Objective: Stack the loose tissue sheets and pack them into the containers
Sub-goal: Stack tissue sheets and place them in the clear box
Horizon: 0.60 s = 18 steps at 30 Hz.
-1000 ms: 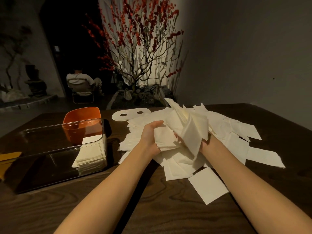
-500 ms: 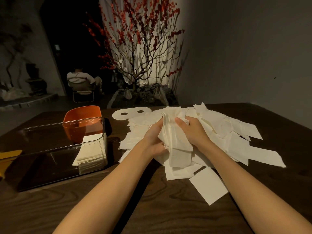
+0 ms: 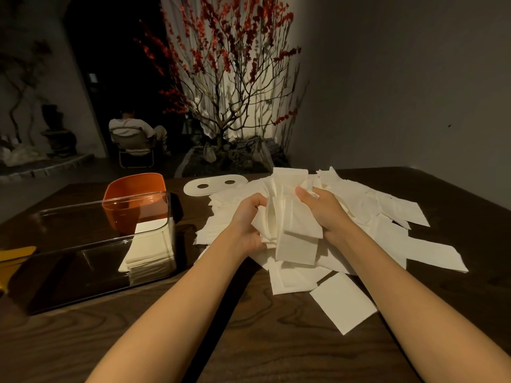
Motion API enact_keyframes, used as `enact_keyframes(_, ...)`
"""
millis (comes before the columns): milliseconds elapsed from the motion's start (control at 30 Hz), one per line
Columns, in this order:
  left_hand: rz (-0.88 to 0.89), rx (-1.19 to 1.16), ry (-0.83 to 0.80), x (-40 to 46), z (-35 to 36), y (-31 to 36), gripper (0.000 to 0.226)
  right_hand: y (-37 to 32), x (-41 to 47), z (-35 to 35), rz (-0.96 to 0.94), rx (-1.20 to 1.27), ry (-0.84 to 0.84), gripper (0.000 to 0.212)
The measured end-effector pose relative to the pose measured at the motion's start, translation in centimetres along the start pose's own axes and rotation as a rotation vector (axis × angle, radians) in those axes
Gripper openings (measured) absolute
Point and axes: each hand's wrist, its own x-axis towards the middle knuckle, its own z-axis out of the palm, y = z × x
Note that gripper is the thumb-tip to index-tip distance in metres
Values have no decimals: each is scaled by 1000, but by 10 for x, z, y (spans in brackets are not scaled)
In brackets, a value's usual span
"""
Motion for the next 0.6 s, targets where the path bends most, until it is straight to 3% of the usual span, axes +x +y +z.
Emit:
enact_keyframes(67,12,-8,-8,-1,1,-1,43,0,-1,-1,44,44,-33,28)
enact_keyframes(167,27,-8,-13,-6,6,-2,16,1,-1,-1,85,67,-58,30)
enact_keyframes(233,55,5,-24,-3,4,-2,17,2,-2,-2,101,89,-65,33)
enact_keyframes(367,35,77,-33,-4,2,-1,19,-1,-6,-7,140,147,-101,17)
enact_keyframes(600,13,223,17,4,-3,-2,15,-4,-11,-10,162,146,-153,23)
